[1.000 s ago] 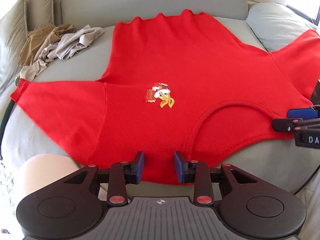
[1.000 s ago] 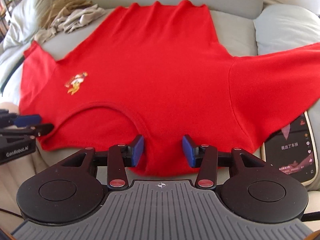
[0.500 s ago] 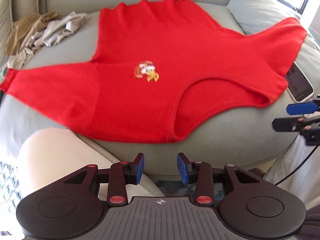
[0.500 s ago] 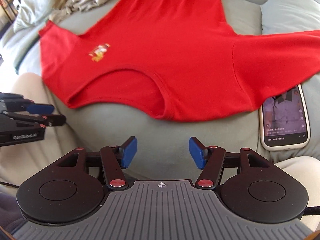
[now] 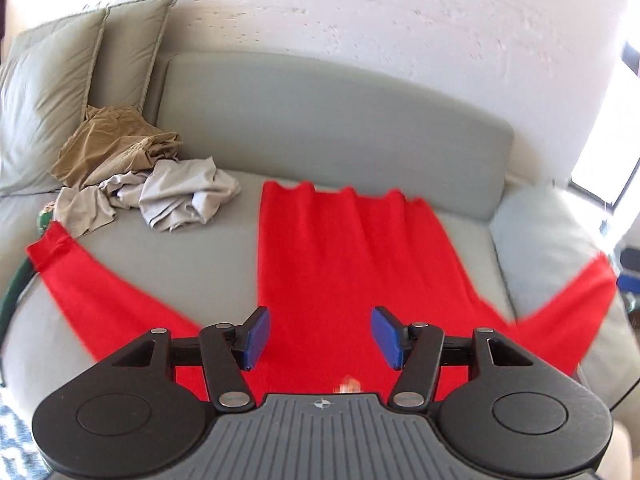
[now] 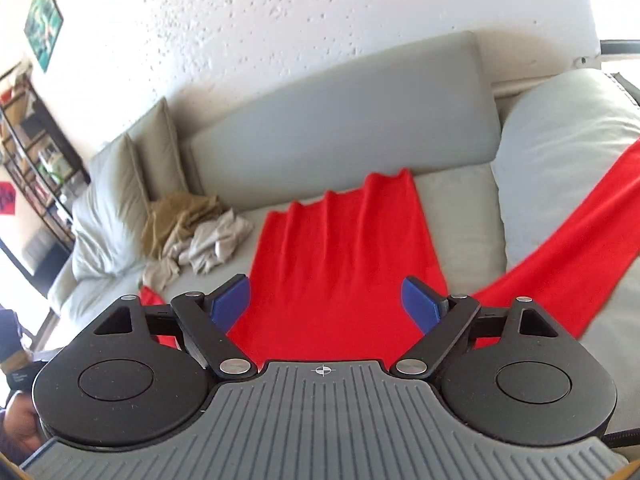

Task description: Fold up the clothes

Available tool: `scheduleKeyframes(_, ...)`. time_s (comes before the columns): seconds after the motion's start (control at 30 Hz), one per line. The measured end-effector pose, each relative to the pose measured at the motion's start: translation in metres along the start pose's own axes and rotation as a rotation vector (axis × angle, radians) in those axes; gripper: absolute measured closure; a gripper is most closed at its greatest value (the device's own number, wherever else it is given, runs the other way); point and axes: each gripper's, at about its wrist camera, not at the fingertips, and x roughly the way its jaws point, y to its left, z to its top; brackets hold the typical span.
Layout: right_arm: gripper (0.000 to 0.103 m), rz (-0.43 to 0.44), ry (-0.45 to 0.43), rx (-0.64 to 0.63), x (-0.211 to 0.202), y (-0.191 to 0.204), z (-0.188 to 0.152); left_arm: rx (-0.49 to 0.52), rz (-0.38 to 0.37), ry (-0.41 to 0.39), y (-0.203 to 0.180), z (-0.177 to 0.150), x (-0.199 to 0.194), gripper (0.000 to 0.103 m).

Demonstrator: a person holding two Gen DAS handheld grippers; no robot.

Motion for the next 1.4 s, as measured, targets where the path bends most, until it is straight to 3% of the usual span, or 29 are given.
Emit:
scheduleKeyframes(0.13, 0.017, -0.015, -0.031, 0.039, 0.048, -0.017, 0.040, -0.099, -0.002, 0.033, 0.028, 0.038, 0.072, 0.047)
scheduleKeyframes(0.23, 0.019, -0.023, 0.019, 0.128, 0.110, -0.046, 0.066, -0.166, 0.021, 0.063, 0.051, 0.062, 0.134, 0.050)
scheduleKeyframes(0.4, 0.047, -0.118, 0.109, 0.215, 0.230, -0.102, 0.087, -0.228, 0.046, 0.100, 0.085, 0.080, 0.242, 0.053)
scheduleKeyframes(0.6, 0.050, -0.172, 0.154, 0.244, 0.349, -0.162, 0.098, -0.441, -0.043, 0.071, 0.127, 0.090, 0.325, 0.053)
scheduleKeyframes(0.77, 0.048, -0.045, 0.089, 0.402, 0.402, -0.203, 0.109, -0.385, -0.153, 0.025, 0.137, 0.115, 0.350, 0.054)
scheduleKeyframes(0.83, 0.048, -0.016, 0.102, 0.347, 0.418, -0.199, 0.115, -0.347, -0.184, 0.047, 0.133, 0.123, 0.359, 0.071)
scheduleKeyframes(0.93, 0.050, -0.003, 0.145, 0.215, 0.442, -0.185, 0.120, -0.292, -0.184, 0.057, 0.124, 0.127, 0.368, 0.086)
scheduleKeyframes(1.0, 0.061, -0.002, 0.171, 0.125, 0.457, -0.175, 0.123, -0.287, -0.175, 0.059, 0.123, 0.128, 0.370, 0.094)
scheduleKeyframes(1.03, 0.071, -0.027, 0.169, 0.080, 0.461, -0.169, 0.123, -0.282, -0.166, 0.051, 0.122, 0.129, 0.368, 0.097)
scheduleKeyframes(1.07, 0.097, -0.051, 0.163, 0.053, 0.462, -0.165, 0.123, -0.267, -0.152, 0.034, 0.119, 0.129, 0.363, 0.097)
scheduleKeyframes(1.27, 0.098, -0.193, -0.054, -0.050, 0.435, -0.146, 0.121, -0.175, -0.030, -0.048, 0.110, 0.131, 0.343, 0.098)
scheduleKeyframes(1.4, 0.098, -0.308, -0.047, -0.093, 0.445, -0.143, 0.112, -0.094, 0.071, -0.025, 0.097, 0.124, 0.354, 0.095)
